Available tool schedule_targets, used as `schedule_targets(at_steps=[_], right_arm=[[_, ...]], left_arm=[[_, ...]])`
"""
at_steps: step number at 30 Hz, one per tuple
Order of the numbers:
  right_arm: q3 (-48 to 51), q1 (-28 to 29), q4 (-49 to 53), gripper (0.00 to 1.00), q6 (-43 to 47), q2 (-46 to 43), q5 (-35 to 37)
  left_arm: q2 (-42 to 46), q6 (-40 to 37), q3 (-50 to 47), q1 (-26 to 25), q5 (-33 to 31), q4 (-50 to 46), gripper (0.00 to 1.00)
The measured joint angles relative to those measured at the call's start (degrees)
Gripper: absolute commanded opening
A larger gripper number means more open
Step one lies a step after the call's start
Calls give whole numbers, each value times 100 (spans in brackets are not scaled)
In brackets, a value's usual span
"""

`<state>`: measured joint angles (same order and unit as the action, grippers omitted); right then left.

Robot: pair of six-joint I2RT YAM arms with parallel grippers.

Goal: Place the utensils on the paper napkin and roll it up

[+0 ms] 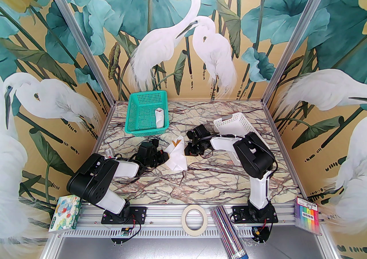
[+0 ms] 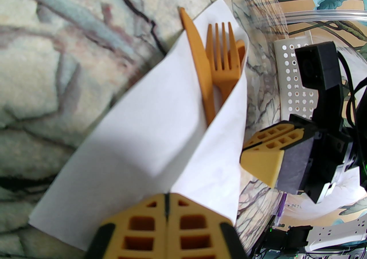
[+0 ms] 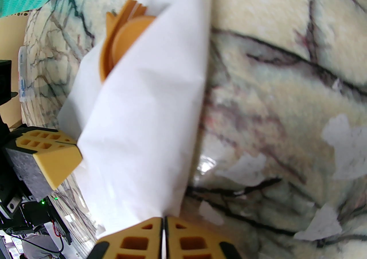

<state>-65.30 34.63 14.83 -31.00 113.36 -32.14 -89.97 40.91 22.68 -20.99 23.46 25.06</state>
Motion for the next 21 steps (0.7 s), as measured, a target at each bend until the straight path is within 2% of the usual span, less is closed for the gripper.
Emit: schedule_targets(at_steps=[11,21], right_arm=[[87,4,157,13,13,-214,61],[269,229,42,13,-52,-396,-87]], left_arm=[[2,0,0,0,-2,-4,0],[2,0,0,0,-2,-4,0]])
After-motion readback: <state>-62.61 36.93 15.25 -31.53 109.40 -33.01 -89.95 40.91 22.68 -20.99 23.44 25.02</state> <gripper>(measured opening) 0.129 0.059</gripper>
